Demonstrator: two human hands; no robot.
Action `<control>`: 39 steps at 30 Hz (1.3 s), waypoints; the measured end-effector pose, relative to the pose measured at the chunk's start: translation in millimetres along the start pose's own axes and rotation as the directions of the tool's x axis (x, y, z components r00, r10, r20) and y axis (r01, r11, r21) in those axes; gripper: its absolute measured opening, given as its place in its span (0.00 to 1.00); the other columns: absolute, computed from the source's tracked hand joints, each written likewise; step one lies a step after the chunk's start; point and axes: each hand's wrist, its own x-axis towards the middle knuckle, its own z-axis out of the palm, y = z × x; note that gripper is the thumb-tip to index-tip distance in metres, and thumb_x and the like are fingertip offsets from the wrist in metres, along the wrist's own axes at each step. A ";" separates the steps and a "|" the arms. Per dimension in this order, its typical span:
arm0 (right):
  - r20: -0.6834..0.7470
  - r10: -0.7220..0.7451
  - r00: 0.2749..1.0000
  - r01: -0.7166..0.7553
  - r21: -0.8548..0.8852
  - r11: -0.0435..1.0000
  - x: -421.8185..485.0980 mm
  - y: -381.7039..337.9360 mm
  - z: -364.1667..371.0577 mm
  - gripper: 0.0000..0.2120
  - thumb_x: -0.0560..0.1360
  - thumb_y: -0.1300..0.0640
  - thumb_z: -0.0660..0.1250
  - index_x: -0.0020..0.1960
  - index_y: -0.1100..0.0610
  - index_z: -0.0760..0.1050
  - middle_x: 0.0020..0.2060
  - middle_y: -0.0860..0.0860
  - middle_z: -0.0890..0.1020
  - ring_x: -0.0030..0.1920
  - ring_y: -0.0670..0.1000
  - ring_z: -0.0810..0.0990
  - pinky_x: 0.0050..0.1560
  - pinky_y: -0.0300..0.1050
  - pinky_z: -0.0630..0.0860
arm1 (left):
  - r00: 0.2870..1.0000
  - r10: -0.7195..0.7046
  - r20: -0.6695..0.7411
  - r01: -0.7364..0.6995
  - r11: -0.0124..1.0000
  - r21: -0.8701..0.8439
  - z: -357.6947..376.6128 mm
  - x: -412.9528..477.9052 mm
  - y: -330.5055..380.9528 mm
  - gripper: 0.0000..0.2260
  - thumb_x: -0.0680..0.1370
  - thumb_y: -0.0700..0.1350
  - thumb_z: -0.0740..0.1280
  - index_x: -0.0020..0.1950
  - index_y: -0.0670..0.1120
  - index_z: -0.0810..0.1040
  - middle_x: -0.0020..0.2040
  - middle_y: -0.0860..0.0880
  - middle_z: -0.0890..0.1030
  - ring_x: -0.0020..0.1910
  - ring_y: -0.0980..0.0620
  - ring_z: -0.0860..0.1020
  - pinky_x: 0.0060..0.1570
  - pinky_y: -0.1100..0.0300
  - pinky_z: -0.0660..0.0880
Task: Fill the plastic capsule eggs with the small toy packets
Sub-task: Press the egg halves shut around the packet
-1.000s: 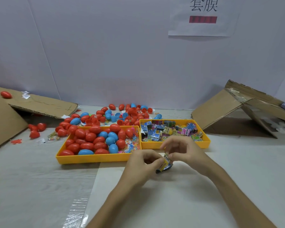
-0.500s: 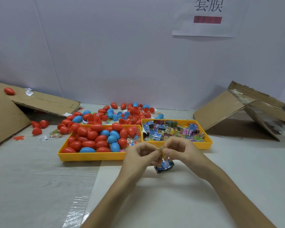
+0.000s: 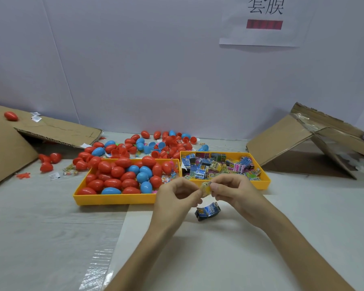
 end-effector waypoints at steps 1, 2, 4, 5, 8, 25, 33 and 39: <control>-0.006 -0.001 1.000 0.001 0.004 1.000 0.2 0.2 -0.4 0.09 0.67 0.55 0.75 0.43 0.58 0.85 0.36 0.55 0.81 0.39 0.50 0.79 0.43 0.42 0.77 | 1.000 0.018 -0.002 -0.017 0.999 0.038 0.6 -0.1 -0.6 0.03 0.76 0.40 0.75 0.42 0.45 0.83 0.37 0.48 0.85 0.37 0.51 0.85 0.40 0.60 0.82; -0.007 -0.005 1.000 0.005 -0.004 1.000 0.3 0.4 -0.4 0.09 0.67 0.55 0.75 0.44 0.59 0.84 0.37 0.56 0.82 0.39 0.50 0.79 0.43 0.43 0.77 | 1.000 0.028 -0.002 -0.028 0.998 0.063 1.0 -0.5 -1.2 0.04 0.75 0.41 0.75 0.41 0.45 0.83 0.36 0.49 0.85 0.36 0.52 0.85 0.39 0.60 0.82; 0.013 -0.016 1.000 0.016 -0.034 0.999 0.1 0.9 0.8 0.08 0.68 0.57 0.75 0.44 0.59 0.84 0.38 0.55 0.83 0.39 0.49 0.79 0.43 0.42 0.77 | 0.999 0.035 0.000 -0.034 0.997 0.064 1.7 -1.0 -1.5 0.05 0.75 0.42 0.76 0.41 0.44 0.83 0.35 0.48 0.85 0.35 0.51 0.85 0.38 0.58 0.82; 0.024 -0.015 1.000 0.016 -0.042 0.999 -0.1 1.2 1.9 0.06 0.68 0.57 0.74 0.43 0.59 0.85 0.38 0.54 0.83 0.39 0.49 0.79 0.43 0.42 0.77 | 0.999 0.038 0.002 -0.038 0.998 0.053 1.5 -1.2 -1.5 0.05 0.75 0.42 0.76 0.41 0.44 0.82 0.35 0.47 0.85 0.34 0.50 0.85 0.37 0.57 0.82; 0.030 -0.005 1.000 0.007 -0.059 0.998 -0.4 1.7 3.4 0.08 0.68 0.57 0.74 0.45 0.61 0.84 0.38 0.55 0.83 0.39 0.50 0.79 0.42 0.42 0.77 | 0.998 0.060 0.014 -0.061 0.997 0.056 0.4 -1.1 -0.7 0.05 0.75 0.43 0.76 0.44 0.45 0.82 0.36 0.47 0.85 0.34 0.48 0.84 0.36 0.54 0.82; 0.023 -0.078 0.997 0.076 0.076 0.994 0.1 3.7 6.1 0.03 0.70 0.62 0.71 0.41 0.59 0.84 0.35 0.54 0.76 0.35 0.48 0.72 0.36 0.38 0.70 | 0.999 0.031 0.012 -0.032 0.998 0.054 1.9 -0.6 0.9 0.03 0.78 0.39 0.72 0.49 0.44 0.80 0.34 0.47 0.85 0.32 0.50 0.84 0.33 0.62 0.79; 0.043 0.059 0.997 -0.060 0.026 0.998 0.2 4.3 8.6 0.08 0.72 0.59 0.74 0.51 0.58 0.86 0.37 0.55 0.79 0.34 0.50 0.68 0.33 0.38 0.67 | 0.988 0.143 -0.049 -0.133 0.977 0.168 0.7 -3.5 4.8 0.05 0.77 0.42 0.73 0.47 0.52 0.80 0.36 0.51 0.84 0.35 0.53 0.82 0.35 0.58 0.80; 0.033 0.050 0.998 -0.053 0.086 0.995 -0.3 2.5 6.6 0.07 0.71 0.60 0.73 0.49 0.57 0.86 0.35 0.51 0.79 0.31 0.46 0.70 0.34 0.38 0.68 | 0.977 0.196 -0.077 -0.178 0.964 0.198 3.5 -5.0 4.8 0.07 0.78 0.39 0.71 0.49 0.52 0.80 0.34 0.52 0.83 0.35 0.54 0.82 0.37 0.52 0.81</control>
